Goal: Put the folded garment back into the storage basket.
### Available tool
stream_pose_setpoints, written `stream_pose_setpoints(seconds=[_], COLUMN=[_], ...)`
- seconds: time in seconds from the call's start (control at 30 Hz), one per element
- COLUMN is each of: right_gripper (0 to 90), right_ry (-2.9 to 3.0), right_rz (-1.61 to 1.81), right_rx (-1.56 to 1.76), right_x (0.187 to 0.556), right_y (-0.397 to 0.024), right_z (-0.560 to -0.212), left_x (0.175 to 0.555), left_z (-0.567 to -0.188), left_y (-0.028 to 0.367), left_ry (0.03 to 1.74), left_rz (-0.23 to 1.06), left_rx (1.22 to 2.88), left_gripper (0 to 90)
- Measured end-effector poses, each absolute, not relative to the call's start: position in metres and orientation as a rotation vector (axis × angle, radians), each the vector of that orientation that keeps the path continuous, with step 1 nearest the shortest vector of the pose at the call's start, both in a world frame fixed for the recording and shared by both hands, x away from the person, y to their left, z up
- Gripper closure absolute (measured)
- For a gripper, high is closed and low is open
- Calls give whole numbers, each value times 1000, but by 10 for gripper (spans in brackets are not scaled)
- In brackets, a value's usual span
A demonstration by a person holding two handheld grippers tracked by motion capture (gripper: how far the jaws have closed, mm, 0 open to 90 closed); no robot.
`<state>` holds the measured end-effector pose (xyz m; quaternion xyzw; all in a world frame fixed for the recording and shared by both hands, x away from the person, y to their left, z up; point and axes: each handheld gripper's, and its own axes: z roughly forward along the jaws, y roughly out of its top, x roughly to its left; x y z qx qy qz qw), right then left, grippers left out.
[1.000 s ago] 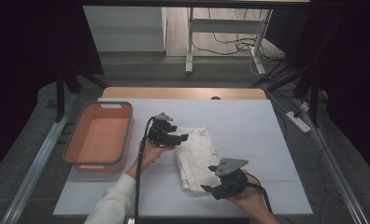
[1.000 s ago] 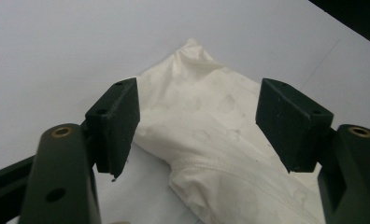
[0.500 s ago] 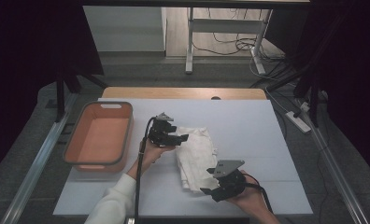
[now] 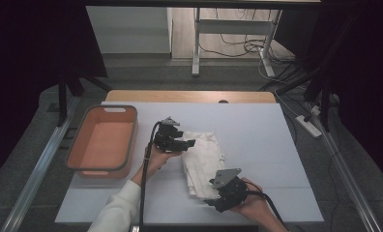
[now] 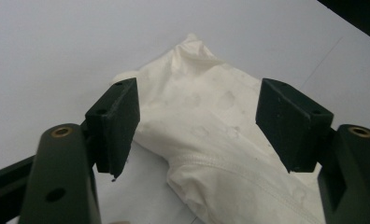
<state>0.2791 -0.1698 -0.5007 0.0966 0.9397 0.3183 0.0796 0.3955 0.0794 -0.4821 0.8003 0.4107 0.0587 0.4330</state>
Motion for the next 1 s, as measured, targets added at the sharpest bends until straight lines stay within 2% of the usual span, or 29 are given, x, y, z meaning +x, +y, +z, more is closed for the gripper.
stream_pose_setpoints(seconds=[0.63,0.8,0.83,0.87,1.0], right_gripper=[340,410,481,481,720], right_ry=[2859,2868,2868,2868,2836], right_rz=[810,787,795,795,800], right_rx=[209,222,215,215,206], right_x=[292,295,295,295,292], right_y=[-164,-161,-161,-161,-161], right_z=[-513,-512,-511,-511,-510], left_x=[396,396,396,396,396], left_z=[-484,-485,-485,-485,-485], left_y=[80,79,79,79,79], left_ry=[1039,1044,1044,1044,1045], left_rz=[130,129,129,130,131], left_rx=[1991,1995,1995,1995,1997], left_gripper=[304,304,304,304,304])
